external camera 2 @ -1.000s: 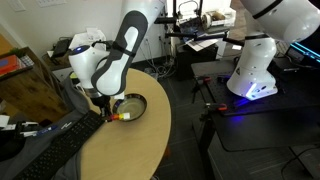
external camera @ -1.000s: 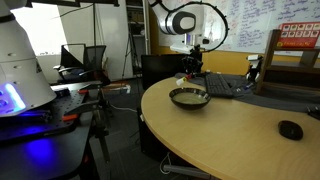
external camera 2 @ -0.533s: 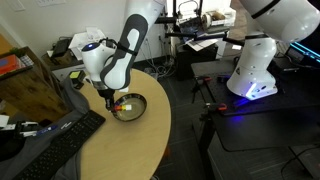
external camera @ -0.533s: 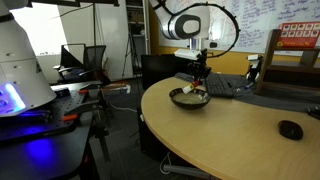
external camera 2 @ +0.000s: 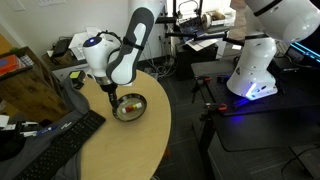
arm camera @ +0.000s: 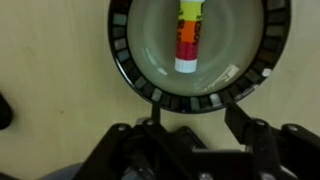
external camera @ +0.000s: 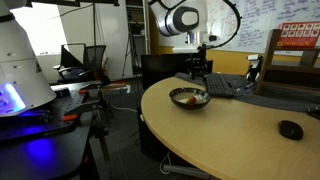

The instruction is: Get the Cylindrical shaped object from the table and put it in the bowl

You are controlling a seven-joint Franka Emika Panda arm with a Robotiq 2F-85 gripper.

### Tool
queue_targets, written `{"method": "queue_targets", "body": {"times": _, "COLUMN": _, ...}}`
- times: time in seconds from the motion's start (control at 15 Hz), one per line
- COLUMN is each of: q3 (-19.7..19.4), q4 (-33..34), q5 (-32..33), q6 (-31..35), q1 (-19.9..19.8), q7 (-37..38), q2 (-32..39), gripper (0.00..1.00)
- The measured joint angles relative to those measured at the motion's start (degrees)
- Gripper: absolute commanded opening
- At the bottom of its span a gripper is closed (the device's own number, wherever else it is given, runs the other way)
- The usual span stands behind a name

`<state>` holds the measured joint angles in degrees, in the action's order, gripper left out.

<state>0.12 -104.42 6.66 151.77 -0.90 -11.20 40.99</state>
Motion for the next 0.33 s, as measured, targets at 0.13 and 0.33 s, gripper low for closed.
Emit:
{"method": "queue_targets", "body": {"times": 0.13, "q3": 0.4, "q4": -2.6, "q5": -0.2, "q6": -6.0, "q1": 0.3, "q7": 0.4, "q2": -5.3, "gripper": 1.0}}
{"method": "queue_targets", "body": {"times": 0.33, "q3": 0.1, "q4": -5.6, "q5": -0.2, "q6": -20.3, "q1": 0.3, "q7": 1.6, "q2": -14.2, "gripper": 1.0}}
